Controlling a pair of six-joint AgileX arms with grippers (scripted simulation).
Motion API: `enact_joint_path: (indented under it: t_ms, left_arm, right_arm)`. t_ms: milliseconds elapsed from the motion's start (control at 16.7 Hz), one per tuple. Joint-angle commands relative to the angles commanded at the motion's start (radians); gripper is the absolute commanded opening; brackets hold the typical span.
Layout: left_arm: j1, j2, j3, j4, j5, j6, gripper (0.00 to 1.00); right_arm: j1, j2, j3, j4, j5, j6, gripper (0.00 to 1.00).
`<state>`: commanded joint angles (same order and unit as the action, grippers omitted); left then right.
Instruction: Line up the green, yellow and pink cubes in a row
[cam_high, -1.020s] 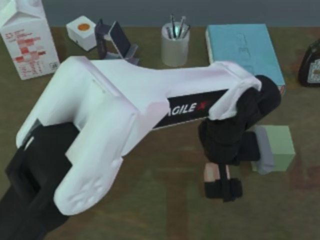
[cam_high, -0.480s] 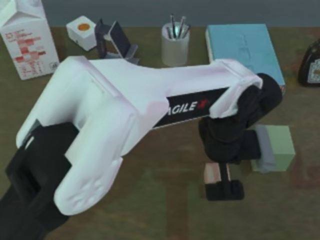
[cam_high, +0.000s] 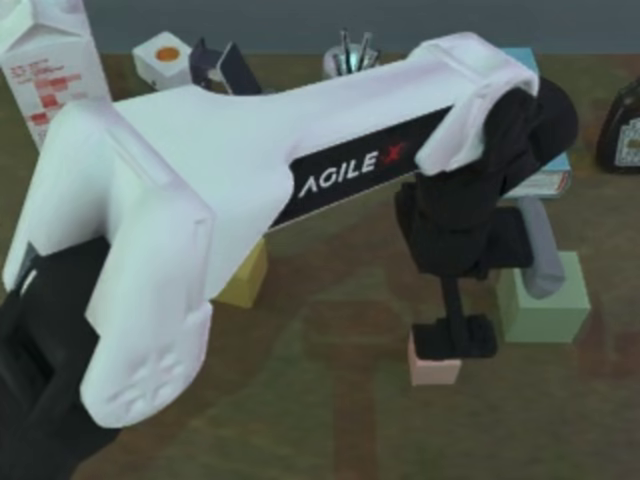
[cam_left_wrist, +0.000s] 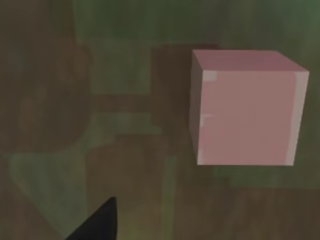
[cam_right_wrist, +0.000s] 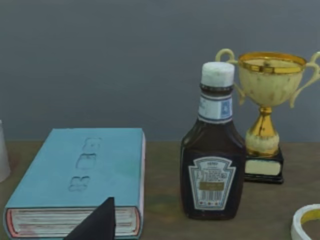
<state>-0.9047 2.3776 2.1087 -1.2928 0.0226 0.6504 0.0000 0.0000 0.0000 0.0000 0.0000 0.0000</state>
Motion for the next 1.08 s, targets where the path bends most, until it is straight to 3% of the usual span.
enact_joint_path:
  t_ms: [240,420,600,900,1080]
  left_arm:
    - [-0.004,0.003,-0.003,0.003,0.000,-0.002,1.00]
    - [0.042,-0.012,-0.030,0.017,-0.003,-0.068,1.00]
    - [0.141,-0.047,-0.096,0.045,-0.007,-0.228,1.00]
    - [0.341,-0.117,-0.242,0.101,-0.013,-0.600,1.00]
    - [0.436,-0.158,-0.310,0.134,-0.017,-0.738,1.00]
  right_arm:
    - [0.000,0.000,0.000,0.000,0.000,0.000,1.00]
    - [0.000,0.000,0.000,0.000,0.000,0.000,1.00]
    - [0.000,0.000,0.000,0.000,0.000,0.000,1.00]
    - [0.000,0.000,0.000,0.000,0.000,0.000,1.00]
    - [0.000,0.000,0.000,0.000,0.000,0.000,1.00]
